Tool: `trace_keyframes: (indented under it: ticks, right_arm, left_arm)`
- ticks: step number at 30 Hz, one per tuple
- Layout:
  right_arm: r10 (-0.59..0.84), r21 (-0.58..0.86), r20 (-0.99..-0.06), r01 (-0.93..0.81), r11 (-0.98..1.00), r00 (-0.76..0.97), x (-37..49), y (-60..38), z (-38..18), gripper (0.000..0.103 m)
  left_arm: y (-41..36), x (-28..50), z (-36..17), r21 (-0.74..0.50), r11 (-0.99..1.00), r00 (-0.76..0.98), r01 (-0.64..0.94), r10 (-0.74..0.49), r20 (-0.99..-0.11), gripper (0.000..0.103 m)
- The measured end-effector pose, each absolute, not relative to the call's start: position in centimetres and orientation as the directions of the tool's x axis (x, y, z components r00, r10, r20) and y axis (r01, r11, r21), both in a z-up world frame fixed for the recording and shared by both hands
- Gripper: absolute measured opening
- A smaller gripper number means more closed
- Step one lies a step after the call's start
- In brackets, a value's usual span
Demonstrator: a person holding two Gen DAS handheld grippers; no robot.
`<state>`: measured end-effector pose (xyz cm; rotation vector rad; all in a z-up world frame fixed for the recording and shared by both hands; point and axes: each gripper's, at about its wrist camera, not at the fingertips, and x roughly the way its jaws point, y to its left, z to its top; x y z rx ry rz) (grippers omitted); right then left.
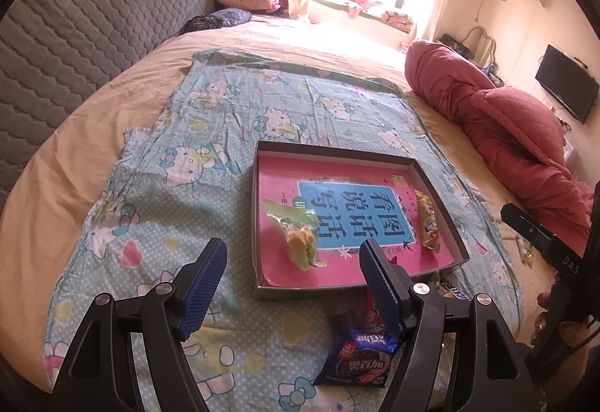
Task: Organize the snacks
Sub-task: 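Move both grippers back toward the remaining snack pile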
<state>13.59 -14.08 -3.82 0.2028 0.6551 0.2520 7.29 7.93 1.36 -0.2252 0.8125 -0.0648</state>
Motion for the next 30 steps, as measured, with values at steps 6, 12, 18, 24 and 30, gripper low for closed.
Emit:
trace_keyframes:
  ticks: [6, 12, 18, 24, 30]
  right_arm:
    - [0.307, 0.265, -0.57, -0.182, 0.947, 0.762, 12.6, -14.4, -3.5, 0.08]
    - [0.321, 0.269, -0.568, -0.197, 0.943, 0.758, 11.7, -14.4, -3.5, 0.08]
    - [0.324, 0.265, -0.578, -0.203, 0.943, 0.749, 10.8, -14.6, -3.8, 0.08]
    - [0.327, 0.268, -0.59, -0.203, 0.942, 0.739, 10.0, -14.9, -4.2, 0.08]
    - [0.324, 0.267, -0.604, -0.198, 0.943, 0.728, 9.5, -15.0, -4.9, 0.08]
  left_arm:
    - [7.1, 5.9, 0.4, -0.223, 0.975, 0.651, -0.015, -0.16, -0.742, 0.075]
    - [5.4, 4.9, -1.1, -0.264, 0.964, 0.59, 0.03, -0.23, -0.774, 0.075]
    - [3.9, 4.1, -1.7, -0.27, 0.961, 0.551, 0.056, -0.255, -0.794, 0.075]
    - [3.0, 3.3, -2.2, -0.256, 0.964, 0.526, 0.07, -0.254, -0.812, 0.075]
    - [2.3, 2.9, -2.4, -0.259, 0.96, 0.508, 0.106, -0.276, -0.816, 0.075]
